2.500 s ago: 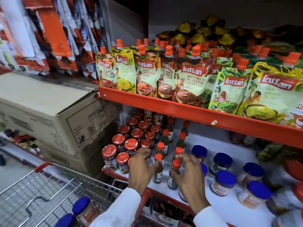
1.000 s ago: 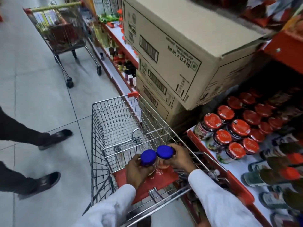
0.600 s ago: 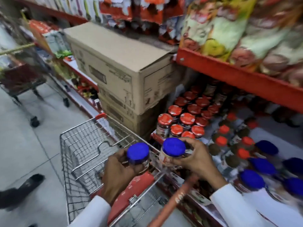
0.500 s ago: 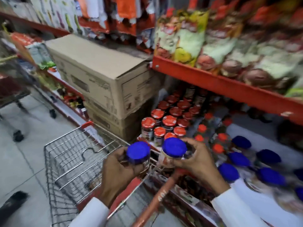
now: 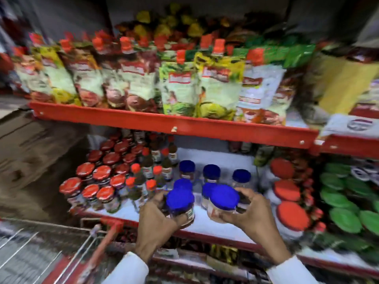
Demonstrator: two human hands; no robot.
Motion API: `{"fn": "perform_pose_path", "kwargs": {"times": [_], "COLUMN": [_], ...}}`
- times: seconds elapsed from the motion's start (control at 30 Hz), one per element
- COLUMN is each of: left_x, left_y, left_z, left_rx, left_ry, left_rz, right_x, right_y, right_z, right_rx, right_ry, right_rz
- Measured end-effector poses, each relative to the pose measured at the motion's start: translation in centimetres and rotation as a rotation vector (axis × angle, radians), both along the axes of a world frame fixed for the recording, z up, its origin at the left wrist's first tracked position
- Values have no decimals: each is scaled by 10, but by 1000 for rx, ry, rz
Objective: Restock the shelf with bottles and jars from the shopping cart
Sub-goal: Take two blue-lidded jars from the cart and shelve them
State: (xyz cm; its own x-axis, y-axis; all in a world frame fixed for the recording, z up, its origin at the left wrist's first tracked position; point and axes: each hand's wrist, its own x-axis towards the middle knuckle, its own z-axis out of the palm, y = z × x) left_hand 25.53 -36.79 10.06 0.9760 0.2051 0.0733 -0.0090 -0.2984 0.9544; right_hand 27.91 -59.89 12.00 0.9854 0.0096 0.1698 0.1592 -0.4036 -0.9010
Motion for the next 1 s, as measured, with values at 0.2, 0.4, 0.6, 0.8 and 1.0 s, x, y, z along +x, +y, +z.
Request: {"fn": "perform_pose_path", "kwargs": {"times": [0.2, 0.4, 0.6, 0.8, 1.0], "left_x": [29, 46, 54, 56, 49], "left_y": [-65, -98, -107, -94, -63], "left_z": [-39, -64, -82, -92, -74], "left_rx": [135, 238, 277, 298, 261], "left_ry": [48, 120, 139, 153, 99], "left_rz": [-58, -50, -56, -96, -127], "right_x": [8, 17, 23, 21, 13], "right_y": [-54, -55, -52, -46, -19], "right_z": [-47, -80, -96, -95, -71], "right_rx": [-104, -157, -159, -167, -386], "right_ry": [29, 111, 145, 143, 42], "right_rz": [-163, -183, -221, -253, -293]}}
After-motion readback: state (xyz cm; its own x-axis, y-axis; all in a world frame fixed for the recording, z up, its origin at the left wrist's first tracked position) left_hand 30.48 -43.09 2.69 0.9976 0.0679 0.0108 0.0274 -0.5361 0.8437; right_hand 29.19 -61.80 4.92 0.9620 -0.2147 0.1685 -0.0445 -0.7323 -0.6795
